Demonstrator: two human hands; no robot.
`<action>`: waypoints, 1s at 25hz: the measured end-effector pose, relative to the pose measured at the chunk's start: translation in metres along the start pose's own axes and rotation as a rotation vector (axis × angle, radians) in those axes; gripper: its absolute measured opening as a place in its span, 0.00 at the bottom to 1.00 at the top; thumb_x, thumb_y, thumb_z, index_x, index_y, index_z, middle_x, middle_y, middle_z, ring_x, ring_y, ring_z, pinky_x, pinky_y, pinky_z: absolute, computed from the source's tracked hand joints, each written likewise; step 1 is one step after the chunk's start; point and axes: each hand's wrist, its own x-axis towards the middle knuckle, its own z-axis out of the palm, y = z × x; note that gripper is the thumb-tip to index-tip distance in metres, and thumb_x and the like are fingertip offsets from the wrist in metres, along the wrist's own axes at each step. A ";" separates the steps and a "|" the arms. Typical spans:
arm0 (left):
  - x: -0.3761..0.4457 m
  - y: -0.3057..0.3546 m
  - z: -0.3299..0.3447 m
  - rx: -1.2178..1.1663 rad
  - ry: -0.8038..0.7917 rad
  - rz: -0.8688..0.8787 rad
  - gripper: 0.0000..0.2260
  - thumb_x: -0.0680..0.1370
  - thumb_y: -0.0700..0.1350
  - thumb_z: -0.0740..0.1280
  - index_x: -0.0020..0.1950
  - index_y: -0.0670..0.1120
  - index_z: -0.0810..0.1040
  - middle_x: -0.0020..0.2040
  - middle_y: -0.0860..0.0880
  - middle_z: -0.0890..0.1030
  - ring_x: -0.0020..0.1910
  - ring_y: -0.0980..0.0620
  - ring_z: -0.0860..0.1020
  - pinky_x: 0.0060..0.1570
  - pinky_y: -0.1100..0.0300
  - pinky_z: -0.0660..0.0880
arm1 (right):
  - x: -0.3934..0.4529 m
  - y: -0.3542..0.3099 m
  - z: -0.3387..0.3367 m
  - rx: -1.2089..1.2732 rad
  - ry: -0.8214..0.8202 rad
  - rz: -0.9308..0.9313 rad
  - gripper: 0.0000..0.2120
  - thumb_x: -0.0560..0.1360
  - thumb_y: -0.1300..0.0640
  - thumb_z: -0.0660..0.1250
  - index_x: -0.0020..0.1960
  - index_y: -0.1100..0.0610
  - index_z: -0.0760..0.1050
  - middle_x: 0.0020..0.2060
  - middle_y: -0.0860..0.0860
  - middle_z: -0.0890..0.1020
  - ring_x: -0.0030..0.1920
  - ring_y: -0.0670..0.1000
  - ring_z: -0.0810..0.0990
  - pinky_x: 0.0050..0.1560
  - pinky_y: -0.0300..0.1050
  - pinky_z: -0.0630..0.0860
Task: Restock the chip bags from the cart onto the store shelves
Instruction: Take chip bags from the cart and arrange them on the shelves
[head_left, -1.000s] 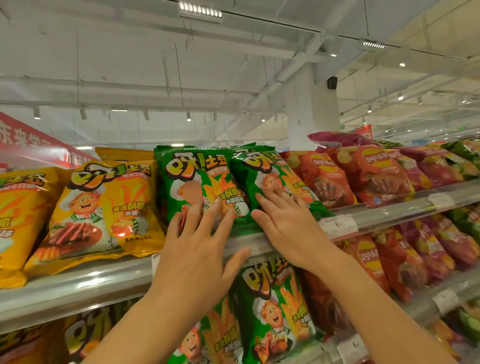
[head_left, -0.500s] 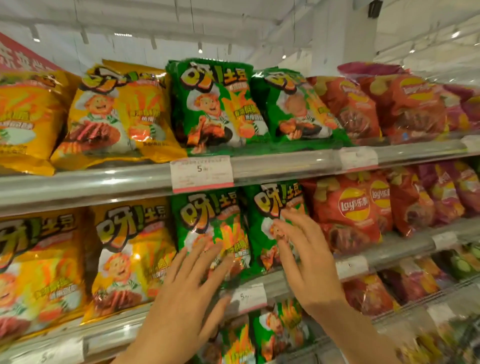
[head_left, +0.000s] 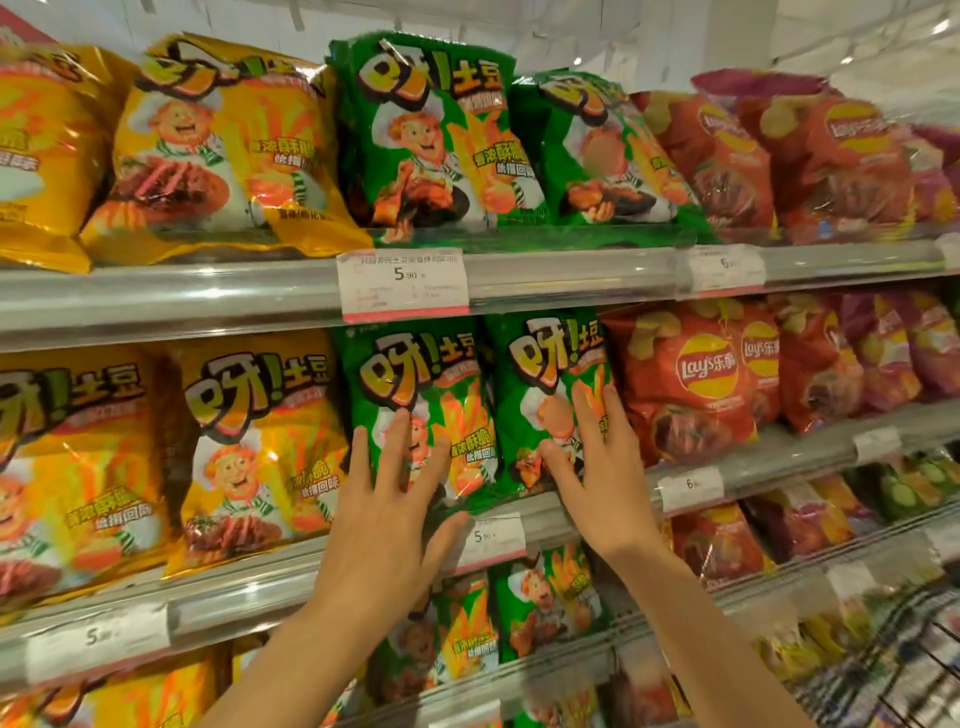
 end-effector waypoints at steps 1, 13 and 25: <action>-0.002 -0.002 0.000 0.035 -0.006 0.016 0.34 0.79 0.69 0.41 0.82 0.57 0.51 0.83 0.45 0.48 0.80 0.33 0.45 0.77 0.38 0.56 | -0.002 0.000 0.002 0.000 -0.007 -0.005 0.37 0.77 0.30 0.47 0.82 0.39 0.42 0.82 0.46 0.41 0.82 0.53 0.44 0.80 0.58 0.52; -0.042 -0.025 0.016 0.112 -0.032 0.100 0.35 0.83 0.63 0.54 0.83 0.52 0.43 0.83 0.48 0.42 0.81 0.38 0.50 0.76 0.41 0.60 | -0.025 -0.014 0.007 -0.093 0.052 0.011 0.34 0.81 0.40 0.53 0.83 0.51 0.49 0.82 0.57 0.48 0.81 0.62 0.49 0.79 0.64 0.53; -0.081 -0.076 -0.014 0.053 0.091 -0.051 0.29 0.83 0.59 0.58 0.81 0.49 0.60 0.81 0.44 0.58 0.81 0.40 0.52 0.77 0.39 0.56 | -0.071 -0.100 0.053 -0.019 0.159 -0.500 0.19 0.76 0.59 0.66 0.66 0.61 0.79 0.72 0.59 0.73 0.78 0.61 0.64 0.74 0.66 0.65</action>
